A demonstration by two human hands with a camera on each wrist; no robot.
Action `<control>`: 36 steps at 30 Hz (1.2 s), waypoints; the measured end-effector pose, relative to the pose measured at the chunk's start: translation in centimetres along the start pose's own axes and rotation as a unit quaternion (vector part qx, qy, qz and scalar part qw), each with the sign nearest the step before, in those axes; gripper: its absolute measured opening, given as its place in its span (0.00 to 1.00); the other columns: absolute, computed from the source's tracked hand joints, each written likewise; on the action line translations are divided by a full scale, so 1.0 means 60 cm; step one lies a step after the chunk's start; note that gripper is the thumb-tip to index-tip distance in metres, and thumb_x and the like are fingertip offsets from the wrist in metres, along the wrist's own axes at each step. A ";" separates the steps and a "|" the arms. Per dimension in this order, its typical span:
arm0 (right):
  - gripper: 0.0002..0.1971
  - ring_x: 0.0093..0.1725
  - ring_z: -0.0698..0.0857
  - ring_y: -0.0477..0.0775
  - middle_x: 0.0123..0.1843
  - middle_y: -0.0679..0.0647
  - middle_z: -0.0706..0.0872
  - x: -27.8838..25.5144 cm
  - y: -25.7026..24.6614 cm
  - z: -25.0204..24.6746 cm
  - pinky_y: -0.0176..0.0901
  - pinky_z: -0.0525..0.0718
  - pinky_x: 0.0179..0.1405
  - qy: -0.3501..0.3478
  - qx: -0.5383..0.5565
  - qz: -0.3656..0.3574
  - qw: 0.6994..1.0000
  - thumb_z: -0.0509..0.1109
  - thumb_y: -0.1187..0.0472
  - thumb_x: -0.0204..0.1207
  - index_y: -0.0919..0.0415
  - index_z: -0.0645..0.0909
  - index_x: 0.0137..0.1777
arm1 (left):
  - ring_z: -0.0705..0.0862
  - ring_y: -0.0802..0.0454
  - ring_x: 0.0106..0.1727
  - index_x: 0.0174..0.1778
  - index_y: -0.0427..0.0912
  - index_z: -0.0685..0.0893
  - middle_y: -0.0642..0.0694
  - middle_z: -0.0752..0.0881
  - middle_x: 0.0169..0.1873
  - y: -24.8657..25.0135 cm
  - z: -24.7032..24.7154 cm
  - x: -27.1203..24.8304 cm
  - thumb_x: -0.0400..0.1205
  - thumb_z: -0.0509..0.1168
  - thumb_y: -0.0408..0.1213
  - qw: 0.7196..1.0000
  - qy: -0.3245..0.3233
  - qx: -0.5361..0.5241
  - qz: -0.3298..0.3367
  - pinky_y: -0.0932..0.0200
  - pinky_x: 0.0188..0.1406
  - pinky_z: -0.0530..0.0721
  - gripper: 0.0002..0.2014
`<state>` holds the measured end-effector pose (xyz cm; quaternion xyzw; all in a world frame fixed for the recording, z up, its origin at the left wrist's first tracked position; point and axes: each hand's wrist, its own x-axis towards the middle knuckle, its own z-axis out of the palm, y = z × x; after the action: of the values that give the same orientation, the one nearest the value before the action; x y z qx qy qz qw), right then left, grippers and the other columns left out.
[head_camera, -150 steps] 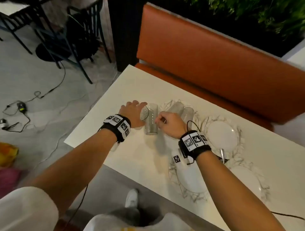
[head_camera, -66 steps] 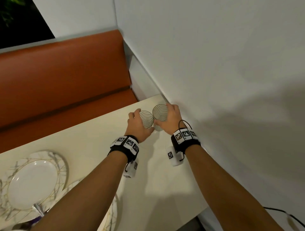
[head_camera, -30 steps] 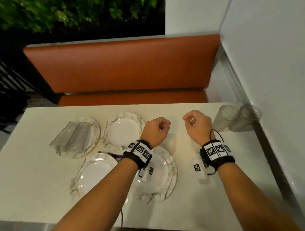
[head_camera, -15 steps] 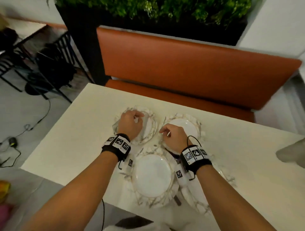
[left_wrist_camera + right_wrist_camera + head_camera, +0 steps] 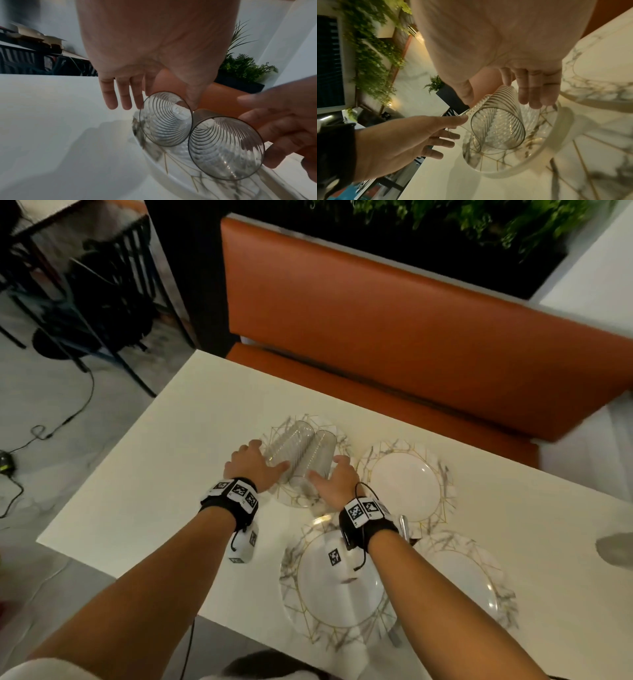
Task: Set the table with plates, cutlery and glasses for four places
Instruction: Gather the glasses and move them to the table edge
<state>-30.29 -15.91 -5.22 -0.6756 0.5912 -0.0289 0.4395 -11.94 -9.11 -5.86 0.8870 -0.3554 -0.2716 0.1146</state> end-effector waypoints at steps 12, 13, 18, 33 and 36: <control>0.50 0.63 0.86 0.65 0.72 0.63 0.81 0.025 -0.016 0.029 0.44 0.84 0.47 0.019 0.075 0.087 0.993 0.75 0.32 0.68 0.60 0.59 0.82 | 0.82 0.40 0.66 0.74 0.40 0.77 0.41 0.76 0.69 0.019 0.001 -0.005 0.74 0.77 0.52 0.980 0.076 -0.185 0.013 0.44 0.65 0.84 0.35; 0.48 0.65 0.85 0.65 0.73 0.63 0.80 0.025 -0.015 0.022 0.44 0.82 0.50 0.030 0.093 0.091 0.991 0.75 0.36 0.70 0.60 0.60 0.82 | 0.82 0.41 0.65 0.74 0.40 0.76 0.41 0.75 0.68 0.022 -0.003 -0.004 0.74 0.77 0.50 0.975 0.091 -0.204 0.020 0.44 0.64 0.85 0.34; 0.39 0.56 0.86 0.61 0.68 0.62 0.83 0.018 0.005 -0.041 0.47 0.86 0.52 0.096 0.168 0.087 0.977 0.76 0.43 0.73 0.58 0.65 0.78 | 0.77 0.44 0.66 0.74 0.40 0.73 0.42 0.74 0.67 0.062 -0.031 -0.003 0.72 0.78 0.45 0.953 0.161 -0.242 0.079 0.47 0.63 0.82 0.35; 0.38 0.58 0.83 0.52 0.63 0.50 0.82 -0.104 0.239 -0.318 0.41 0.81 0.55 0.339 0.220 0.018 0.914 0.86 0.44 0.63 0.53 0.73 0.70 | 0.76 0.47 0.72 0.86 0.36 0.60 0.42 0.68 0.75 0.366 0.093 -0.140 0.75 0.80 0.46 0.946 0.048 -0.205 0.247 0.53 0.68 0.80 0.49; 0.38 0.57 0.83 0.53 0.63 0.52 0.80 -0.128 0.315 -0.380 0.43 0.83 0.54 0.367 0.208 0.017 0.907 0.87 0.43 0.62 0.54 0.74 0.68 | 0.77 0.46 0.71 0.84 0.36 0.65 0.42 0.68 0.76 0.442 0.148 -0.188 0.74 0.81 0.47 0.944 0.013 -0.172 0.280 0.49 0.73 0.80 0.47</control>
<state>-59.93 -20.69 0.56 -0.5007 0.7027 -0.3895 0.3222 -38.76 -20.49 1.85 0.7220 -0.5356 -0.2744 0.3415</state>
